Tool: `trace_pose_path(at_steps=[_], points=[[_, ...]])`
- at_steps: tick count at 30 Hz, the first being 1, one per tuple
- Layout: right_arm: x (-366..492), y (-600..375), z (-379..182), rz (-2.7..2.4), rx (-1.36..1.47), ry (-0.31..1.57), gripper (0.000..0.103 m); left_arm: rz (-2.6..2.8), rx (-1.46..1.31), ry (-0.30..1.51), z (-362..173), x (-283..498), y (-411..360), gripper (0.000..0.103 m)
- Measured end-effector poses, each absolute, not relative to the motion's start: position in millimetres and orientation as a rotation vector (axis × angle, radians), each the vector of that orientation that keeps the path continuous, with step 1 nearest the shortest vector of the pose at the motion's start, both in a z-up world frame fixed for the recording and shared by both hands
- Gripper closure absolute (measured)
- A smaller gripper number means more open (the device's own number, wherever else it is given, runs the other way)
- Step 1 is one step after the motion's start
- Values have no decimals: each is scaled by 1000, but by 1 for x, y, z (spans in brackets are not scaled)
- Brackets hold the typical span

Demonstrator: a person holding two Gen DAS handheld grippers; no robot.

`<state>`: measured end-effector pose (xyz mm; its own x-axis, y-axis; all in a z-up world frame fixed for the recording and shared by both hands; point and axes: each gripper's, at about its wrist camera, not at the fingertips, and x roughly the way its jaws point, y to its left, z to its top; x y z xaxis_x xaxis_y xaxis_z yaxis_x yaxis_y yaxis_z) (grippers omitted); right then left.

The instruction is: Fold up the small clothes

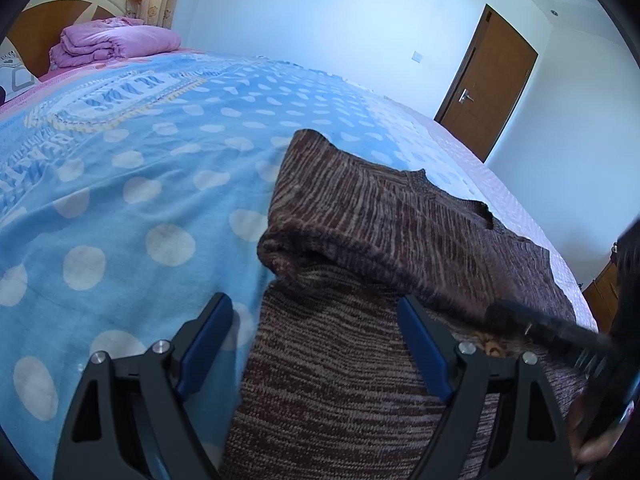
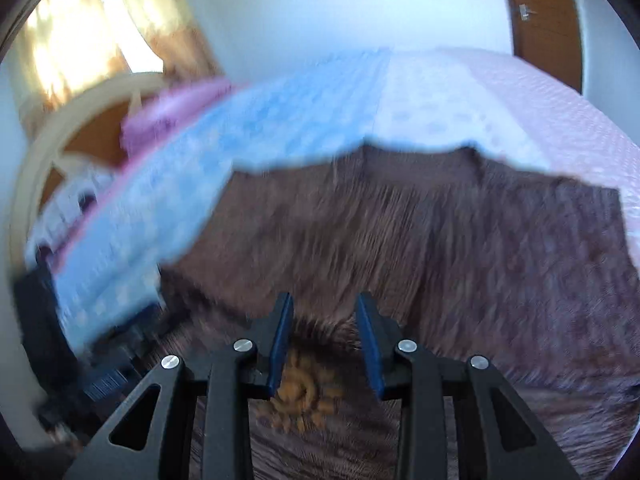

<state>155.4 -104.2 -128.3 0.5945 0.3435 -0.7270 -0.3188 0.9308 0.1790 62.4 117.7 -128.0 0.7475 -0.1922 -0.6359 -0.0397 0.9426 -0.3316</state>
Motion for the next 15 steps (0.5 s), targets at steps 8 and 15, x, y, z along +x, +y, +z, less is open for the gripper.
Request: trace_pose_path(at_steps=[8, 15], points=[[106, -136, -115, 295, 8, 844, 69, -96, -342, 726, -128, 63, 117, 12], [19, -212, -59, 184, 134, 713, 69, -168, -350, 765, -126, 63, 120, 4]])
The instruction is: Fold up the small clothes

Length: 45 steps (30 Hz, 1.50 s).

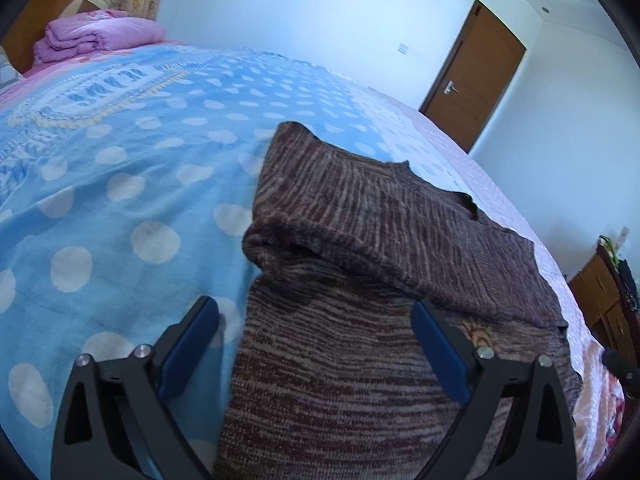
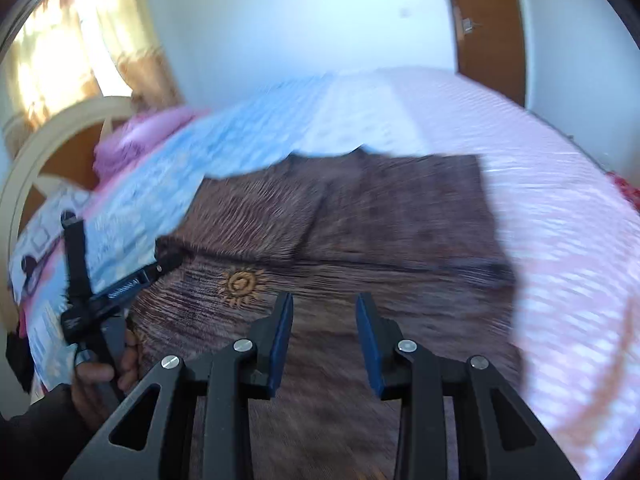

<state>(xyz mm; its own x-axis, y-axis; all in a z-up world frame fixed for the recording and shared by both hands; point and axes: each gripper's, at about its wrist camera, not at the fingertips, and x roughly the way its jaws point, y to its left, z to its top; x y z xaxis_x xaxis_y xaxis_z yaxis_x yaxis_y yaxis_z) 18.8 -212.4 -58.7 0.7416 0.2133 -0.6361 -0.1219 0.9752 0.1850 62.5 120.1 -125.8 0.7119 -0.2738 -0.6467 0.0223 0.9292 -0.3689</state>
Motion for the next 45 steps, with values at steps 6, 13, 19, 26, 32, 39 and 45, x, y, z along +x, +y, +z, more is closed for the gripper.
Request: trace_pose_path(at_steps=[6, 13, 19, 26, 32, 39, 45], points=[[-41, -252, -36, 127, 144, 690, 69, -256, -300, 813, -109, 25, 129, 4], [-64, -260, -51, 124, 129, 741, 68, -387, -196, 786, -79, -56, 160, 3], [-71, -252, -64, 142, 103, 789, 68, -498, -166, 876, -94, -101, 162, 1], [-85, -251, -70, 139, 108, 804, 68, -531, -242, 974, -126, -135, 161, 8], [-90, -257, -71, 119, 108, 808, 68, -508, -237, 962, -132, -147, 155, 10], [-96, -261, -75, 120, 51, 858, 68, -546, -197, 1008, -137, -153, 139, 30], [-95, -239, -94, 177, -21, 921, 68, -603, -332, 1075, -150, -147, 144, 64]])
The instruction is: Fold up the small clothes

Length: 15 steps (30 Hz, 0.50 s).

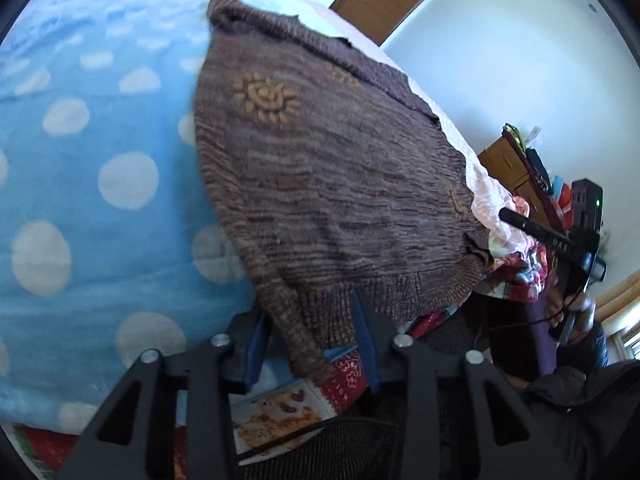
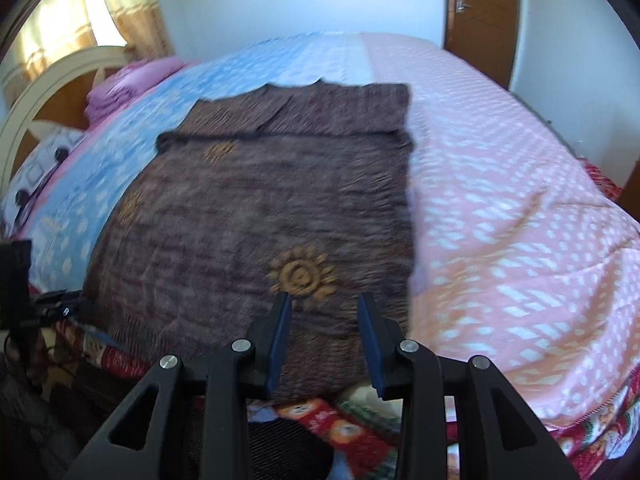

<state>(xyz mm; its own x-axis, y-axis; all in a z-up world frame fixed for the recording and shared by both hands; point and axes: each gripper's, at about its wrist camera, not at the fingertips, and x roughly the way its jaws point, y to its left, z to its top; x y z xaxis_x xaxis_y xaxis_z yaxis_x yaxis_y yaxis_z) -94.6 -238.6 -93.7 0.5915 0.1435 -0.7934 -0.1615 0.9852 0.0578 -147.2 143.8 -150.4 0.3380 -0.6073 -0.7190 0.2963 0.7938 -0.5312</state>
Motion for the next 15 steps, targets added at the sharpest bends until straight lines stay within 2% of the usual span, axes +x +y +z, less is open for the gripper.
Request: trace_pose_path(at_steps=[3, 5, 7, 8, 12, 14, 15], points=[[-95, -232, -106, 192, -34, 981, 65, -598, -310, 1070, -149, -150, 141, 63], [-98, -230, -113, 200, -33, 1005, 58, -597, -327, 1072, -149, -149, 140, 55], [-103, -225, -119, 199, -58, 1024, 46, -598, -346, 1070, -150, -148, 140, 54], [-105, -222, -123, 194, -84, 1034, 44, -597, -346, 1070, -150, -147, 139, 54], [-108, -207, -139, 150, -236, 1071, 44, -584, -298, 1057, -146, -149, 135, 65], [-109, -208, -146, 130, -253, 1102, 50, -586, -277, 1057, -145, -151, 133, 81], [-108, -210, -149, 125, -257, 1125, 75, -596, -276, 1061, -144, -150, 131, 85]])
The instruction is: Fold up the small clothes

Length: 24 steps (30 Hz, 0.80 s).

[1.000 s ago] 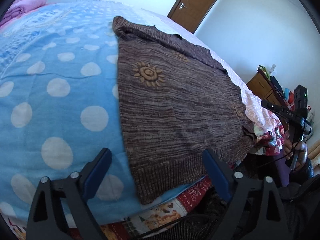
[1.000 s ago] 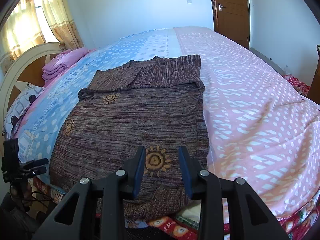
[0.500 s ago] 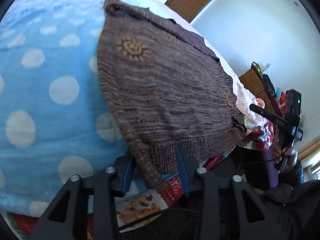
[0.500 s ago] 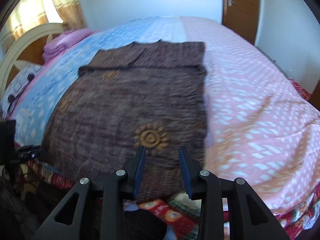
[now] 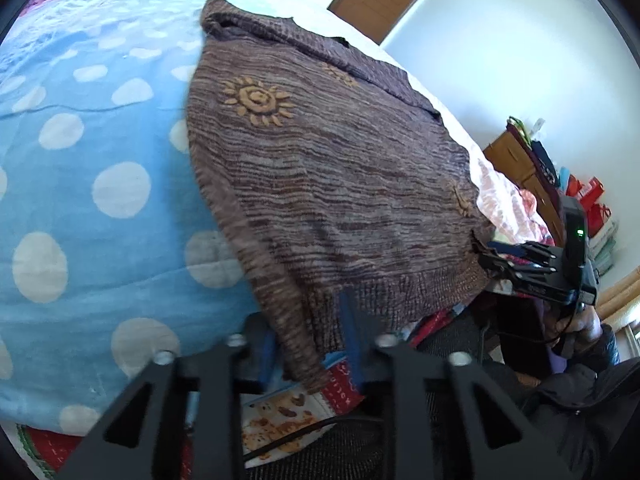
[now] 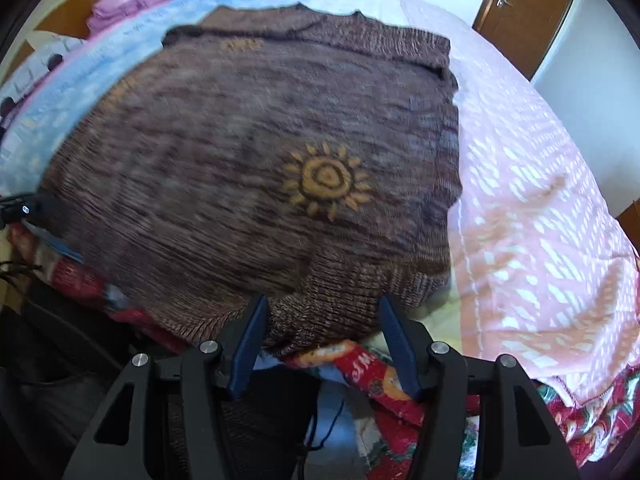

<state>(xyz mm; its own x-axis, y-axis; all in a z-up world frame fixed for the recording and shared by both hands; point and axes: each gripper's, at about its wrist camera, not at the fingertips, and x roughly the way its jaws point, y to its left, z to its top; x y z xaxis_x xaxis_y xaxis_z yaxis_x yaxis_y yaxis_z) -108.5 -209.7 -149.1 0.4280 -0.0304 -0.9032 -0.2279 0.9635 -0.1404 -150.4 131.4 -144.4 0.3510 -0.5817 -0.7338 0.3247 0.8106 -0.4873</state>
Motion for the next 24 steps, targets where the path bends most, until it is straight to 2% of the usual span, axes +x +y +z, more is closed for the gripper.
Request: trace_pose_path(at_steps=[1, 4, 14, 16, 24], points=[[-108, -212, -151, 119, -253, 1141, 90, -605, -276, 1060, -144, -150, 130, 89], [-107, -228, -142, 131, -131, 1140, 93, -606, -264, 1036, -136, -149, 127, 91], [-63, -269, -71, 234, 268, 916, 94, -687, -366, 937, -87, -107, 131, 91], [-47, -273, -63, 220, 299, 880, 97, -683, -391, 922, -81, -88, 133, 91], [9, -283, -59, 168, 356, 843, 97, -570, -333, 901, -72, -27, 133, 94]])
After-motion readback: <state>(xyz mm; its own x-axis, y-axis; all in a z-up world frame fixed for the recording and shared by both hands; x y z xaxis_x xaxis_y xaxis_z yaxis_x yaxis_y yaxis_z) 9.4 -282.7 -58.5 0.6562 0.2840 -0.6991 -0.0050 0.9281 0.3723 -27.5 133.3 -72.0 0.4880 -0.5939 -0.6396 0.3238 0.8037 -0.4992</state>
